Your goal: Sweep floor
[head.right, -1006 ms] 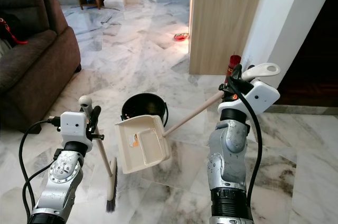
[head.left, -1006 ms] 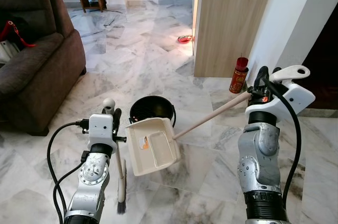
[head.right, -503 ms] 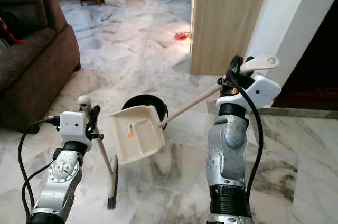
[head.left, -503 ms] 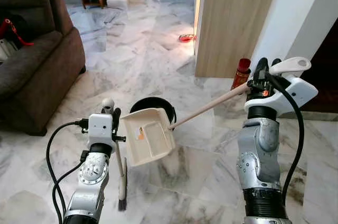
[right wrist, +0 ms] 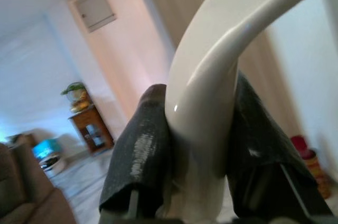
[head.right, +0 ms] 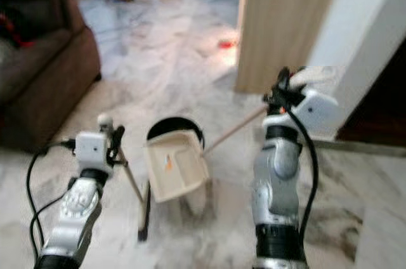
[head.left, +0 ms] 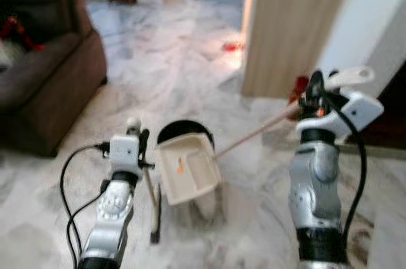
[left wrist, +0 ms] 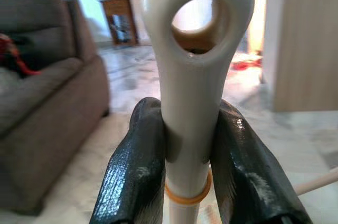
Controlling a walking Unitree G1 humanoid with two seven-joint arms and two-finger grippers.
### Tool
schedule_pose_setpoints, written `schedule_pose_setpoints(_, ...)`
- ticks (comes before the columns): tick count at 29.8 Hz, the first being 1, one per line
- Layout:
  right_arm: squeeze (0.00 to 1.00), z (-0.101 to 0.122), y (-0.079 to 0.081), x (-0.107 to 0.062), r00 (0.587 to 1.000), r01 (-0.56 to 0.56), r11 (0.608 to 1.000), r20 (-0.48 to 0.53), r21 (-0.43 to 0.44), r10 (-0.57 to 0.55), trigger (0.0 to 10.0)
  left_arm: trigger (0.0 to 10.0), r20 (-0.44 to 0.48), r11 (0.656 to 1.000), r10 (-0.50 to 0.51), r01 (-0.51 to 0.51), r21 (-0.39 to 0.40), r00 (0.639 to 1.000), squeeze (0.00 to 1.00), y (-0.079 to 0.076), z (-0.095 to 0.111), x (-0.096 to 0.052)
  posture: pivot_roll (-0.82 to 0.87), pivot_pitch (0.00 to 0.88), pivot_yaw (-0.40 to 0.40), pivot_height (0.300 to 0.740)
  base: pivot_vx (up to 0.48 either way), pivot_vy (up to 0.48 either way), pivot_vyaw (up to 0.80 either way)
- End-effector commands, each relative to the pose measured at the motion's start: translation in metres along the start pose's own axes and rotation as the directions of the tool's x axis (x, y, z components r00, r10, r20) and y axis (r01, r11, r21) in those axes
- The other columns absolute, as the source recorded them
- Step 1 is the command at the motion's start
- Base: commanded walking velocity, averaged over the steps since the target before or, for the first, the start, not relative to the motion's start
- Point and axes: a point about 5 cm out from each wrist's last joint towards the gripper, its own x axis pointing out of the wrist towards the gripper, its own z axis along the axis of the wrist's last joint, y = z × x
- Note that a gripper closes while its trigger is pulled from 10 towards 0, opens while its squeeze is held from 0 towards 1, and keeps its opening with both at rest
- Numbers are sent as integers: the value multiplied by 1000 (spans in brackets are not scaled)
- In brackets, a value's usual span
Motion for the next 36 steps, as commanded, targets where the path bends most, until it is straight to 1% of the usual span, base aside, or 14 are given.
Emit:
schedule_pose_setpoints(1,0,15,6,5,998,-22,999,67,34,20,10000,10000,38,1000,2,-2,2,999,0,-1,7,2,25,0,52,740,285,0,800)
schedule_pose_setpoints(4,0,15,6,5,998,-22,999,64,35,20,10000,10000,38,1000,2,-2,0,999,0,-1,8,2,27,0,51,740,285,0,756)
schedule_pose_setpoints(19,0,11,7,5,999,-24,997,34,74,21,10000,10000,38,1000,3,-3,-4,999,0,-1,8,2,30,0,47,740,286,0,0)
schedule_pose_setpoints(25,0,11,8,5,999,-27,996,31,83,24,10000,10000,39,1000,2,-2,-4,999,0,-1,8,2,29,0,48,740,290,0,-719)
schedule_pose_setpoints(28,0,13,9,5,998,-41,996,46,79,38,10000,10000,41,1000,1,-1,-5,999,0,-1,8,2,29,0,48,740,290,0,0)
schedule_pose_setpoints(36,0,14,11,5,998,-51,994,47,93,47,10000,10000,43,1000,3,-3,-8,999,0,-1,8,2,34,0,45,740,292,0,0)
